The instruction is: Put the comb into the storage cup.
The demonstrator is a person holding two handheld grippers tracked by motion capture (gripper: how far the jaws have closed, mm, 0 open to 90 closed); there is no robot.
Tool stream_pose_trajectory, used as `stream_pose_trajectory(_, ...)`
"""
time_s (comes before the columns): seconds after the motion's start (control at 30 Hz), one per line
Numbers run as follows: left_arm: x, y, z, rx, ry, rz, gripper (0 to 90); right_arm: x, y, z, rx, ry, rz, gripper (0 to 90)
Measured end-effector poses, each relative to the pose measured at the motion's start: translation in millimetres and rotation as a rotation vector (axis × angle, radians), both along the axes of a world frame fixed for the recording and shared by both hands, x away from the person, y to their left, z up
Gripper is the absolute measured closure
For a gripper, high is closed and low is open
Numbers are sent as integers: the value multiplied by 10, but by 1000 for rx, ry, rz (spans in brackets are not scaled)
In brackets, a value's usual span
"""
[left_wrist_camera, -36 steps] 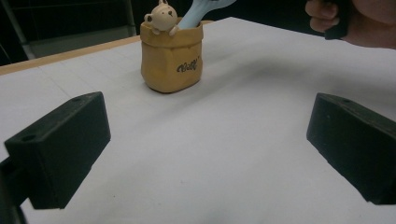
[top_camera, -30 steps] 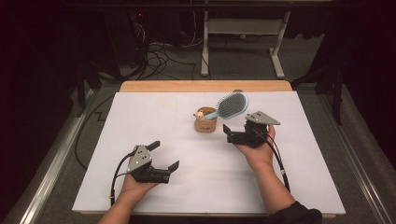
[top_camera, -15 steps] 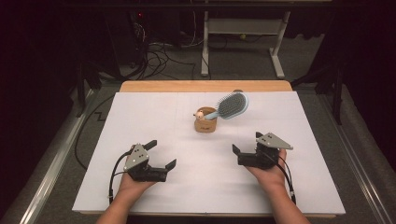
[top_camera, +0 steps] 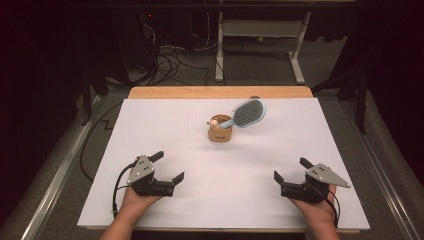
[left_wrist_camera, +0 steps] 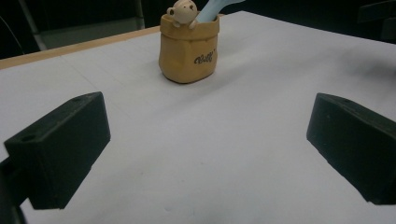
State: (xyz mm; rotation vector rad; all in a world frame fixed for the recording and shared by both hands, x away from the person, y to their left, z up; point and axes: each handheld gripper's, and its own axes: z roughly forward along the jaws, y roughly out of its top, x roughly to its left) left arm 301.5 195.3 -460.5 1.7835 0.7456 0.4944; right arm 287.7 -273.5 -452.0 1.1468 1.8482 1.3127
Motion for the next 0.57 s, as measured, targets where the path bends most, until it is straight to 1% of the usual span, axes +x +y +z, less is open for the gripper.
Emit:
stream_pose_trajectory(0.03, 0, 0, 0, 0, 0, 0, 2, -41, -38, 13, 5, -10, -7, 1)
stream_pose_trajectory(0.07, -21, 36, -6, 5, 2, 3, 2, -86, -79, 29, 7, -28, -16, 1)
stream_pose_trajectory(0.13, -28, 76, -10, -5, 9, 9, 2, -129, -121, 46, 23, -40, -11, 1)
stream_pose_trajectory(0.23, -15, 121, -17, -29, 22, 22, 2, -144, -133, 62, 17, -57, -15, 1)
stream_pose_trajectory(0.3, -6, 126, -22, -29, 27, 28, 2, -135, -123, 69, 8, -64, -15, 1)
stream_pose_trajectory(0.47, -9, 111, -31, -1, 25, 29, 2, -130, -131, 50, 9, -56, -11, 1)
stream_pose_trajectory(0.57, -7, 106, -37, 4, 31, 29, 2, -127, -130, 45, 4, -53, -14, 1)
